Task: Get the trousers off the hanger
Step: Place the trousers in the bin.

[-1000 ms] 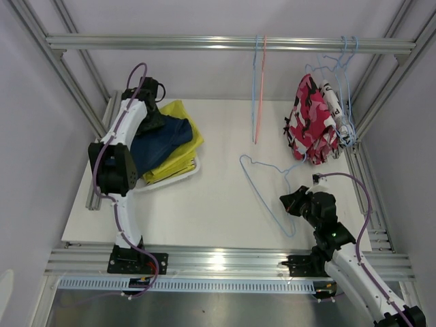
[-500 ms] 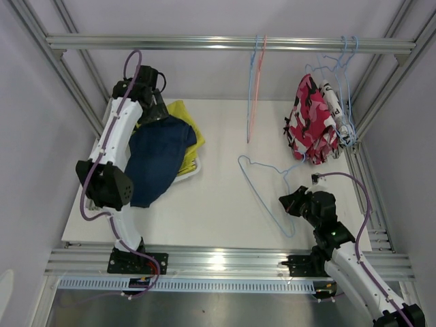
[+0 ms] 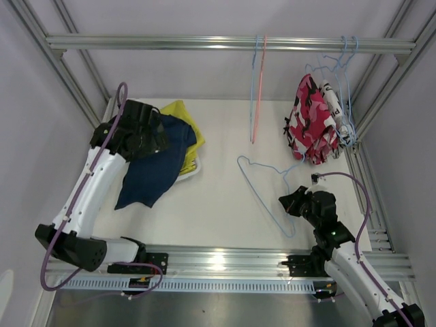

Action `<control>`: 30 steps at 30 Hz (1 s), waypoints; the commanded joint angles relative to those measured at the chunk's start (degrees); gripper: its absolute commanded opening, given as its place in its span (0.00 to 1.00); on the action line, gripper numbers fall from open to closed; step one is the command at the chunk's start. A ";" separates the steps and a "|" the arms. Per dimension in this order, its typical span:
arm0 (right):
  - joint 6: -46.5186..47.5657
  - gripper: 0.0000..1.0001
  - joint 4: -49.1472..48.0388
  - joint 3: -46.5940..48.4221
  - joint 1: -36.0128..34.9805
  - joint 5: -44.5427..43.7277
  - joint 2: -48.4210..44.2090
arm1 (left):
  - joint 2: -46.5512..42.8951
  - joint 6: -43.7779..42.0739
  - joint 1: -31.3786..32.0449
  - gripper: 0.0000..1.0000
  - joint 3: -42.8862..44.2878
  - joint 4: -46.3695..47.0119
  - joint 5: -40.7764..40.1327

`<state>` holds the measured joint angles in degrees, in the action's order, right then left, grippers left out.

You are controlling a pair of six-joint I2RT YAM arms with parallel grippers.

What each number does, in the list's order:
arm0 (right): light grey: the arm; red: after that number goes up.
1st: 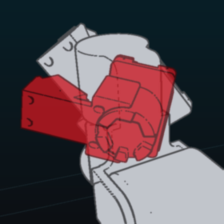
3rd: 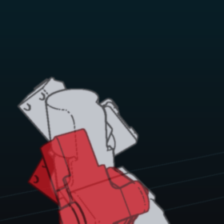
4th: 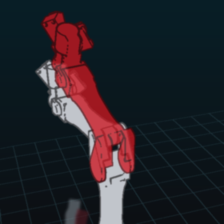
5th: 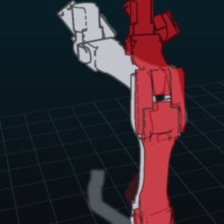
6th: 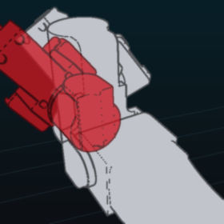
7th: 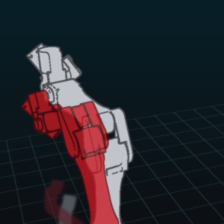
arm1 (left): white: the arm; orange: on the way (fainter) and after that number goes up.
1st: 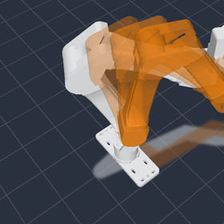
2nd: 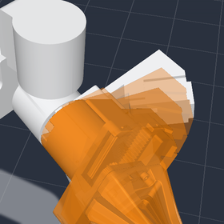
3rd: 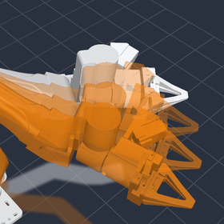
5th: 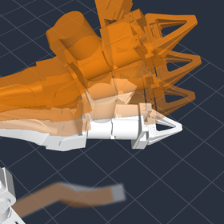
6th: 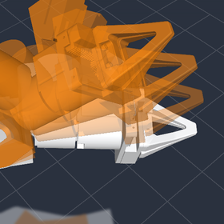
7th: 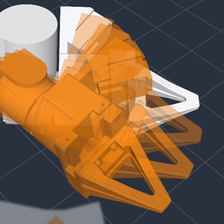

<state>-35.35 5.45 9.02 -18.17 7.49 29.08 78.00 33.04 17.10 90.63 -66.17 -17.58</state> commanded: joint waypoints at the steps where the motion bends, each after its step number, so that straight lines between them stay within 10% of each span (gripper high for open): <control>1: 0.72 0.00 -1.85 1.27 0.42 1.13 0.10 | -4.77 2.03 1.88 0.96 -5.54 2.45 2.90; 11: 0.20 0.00 -2.29 1.09 0.68 1.13 0.10 | -7.08 5.28 2.32 0.96 -19.53 8.60 4.67; 30: 0.64 0.00 -2.02 1.36 1.04 1.30 0.27 | 22.46 5.37 0.21 0.99 5.24 7.46 -0.78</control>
<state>-35.38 5.30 9.02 -17.41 8.12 29.10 99.55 38.59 18.33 90.70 -60.82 -16.86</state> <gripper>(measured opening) 0.011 0.987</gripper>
